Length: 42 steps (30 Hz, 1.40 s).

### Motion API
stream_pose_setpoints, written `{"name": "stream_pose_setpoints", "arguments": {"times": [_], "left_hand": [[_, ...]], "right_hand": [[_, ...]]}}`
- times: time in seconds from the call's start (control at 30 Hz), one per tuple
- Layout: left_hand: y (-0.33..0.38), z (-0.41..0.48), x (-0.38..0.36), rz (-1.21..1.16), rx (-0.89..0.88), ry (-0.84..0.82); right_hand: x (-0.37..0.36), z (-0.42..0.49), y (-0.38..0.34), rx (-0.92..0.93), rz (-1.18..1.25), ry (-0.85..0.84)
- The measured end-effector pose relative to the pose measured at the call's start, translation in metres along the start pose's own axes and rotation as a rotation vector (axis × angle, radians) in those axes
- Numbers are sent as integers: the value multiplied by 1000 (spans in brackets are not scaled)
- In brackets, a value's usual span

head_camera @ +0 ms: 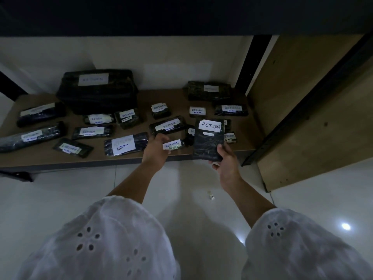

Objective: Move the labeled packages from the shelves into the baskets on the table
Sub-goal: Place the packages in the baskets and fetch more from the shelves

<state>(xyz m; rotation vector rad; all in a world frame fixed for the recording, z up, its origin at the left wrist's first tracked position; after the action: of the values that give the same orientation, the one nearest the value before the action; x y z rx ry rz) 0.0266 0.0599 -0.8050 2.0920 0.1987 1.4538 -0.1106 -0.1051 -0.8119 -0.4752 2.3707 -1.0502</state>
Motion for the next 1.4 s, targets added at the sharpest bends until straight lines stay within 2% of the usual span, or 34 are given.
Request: {"name": "stream_pose_setpoints", "arguments": {"times": [0.17, 0.47, 0.57, 0.77, 1.0, 1.2, 1.4], "left_hand": [[33, -41, 50, -41, 15, -42], [113, -145, 173, -84, 13, -115], [138, -177, 212, -95, 29, -81], [215, -245, 317, -207, -1, -11], [308, -309, 423, -300, -146, 109], [390, -344, 438, -284, -243, 80], [503, -370, 400, -269, -344, 103]], "right_hand": [[-3, -53, -34, -92, 18, -13], [-3, -188, -137, -162, -62, -33], [-3, -230, -173, -158, -103, -56], [-17, -325, -284, -59, -136, -84], [-19, -418, -404, 137, -6, -123], [25, -452, -469, 271, 112, -126], [124, -453, -531, 293, 98, -134]]}}
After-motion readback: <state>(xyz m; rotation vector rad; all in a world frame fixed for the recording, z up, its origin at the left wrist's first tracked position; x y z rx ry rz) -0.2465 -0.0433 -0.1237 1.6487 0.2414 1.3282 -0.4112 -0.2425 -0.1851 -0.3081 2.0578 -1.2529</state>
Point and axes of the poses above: each hand's wrist, its own z-axis towards the middle knuckle, its own x-axis out of the back of the hand, y = z × x, the point moved 5 cm from there along z, towards the middle knuckle, and after that the axes turned 9 degrees about z, right-handed, at the moved point
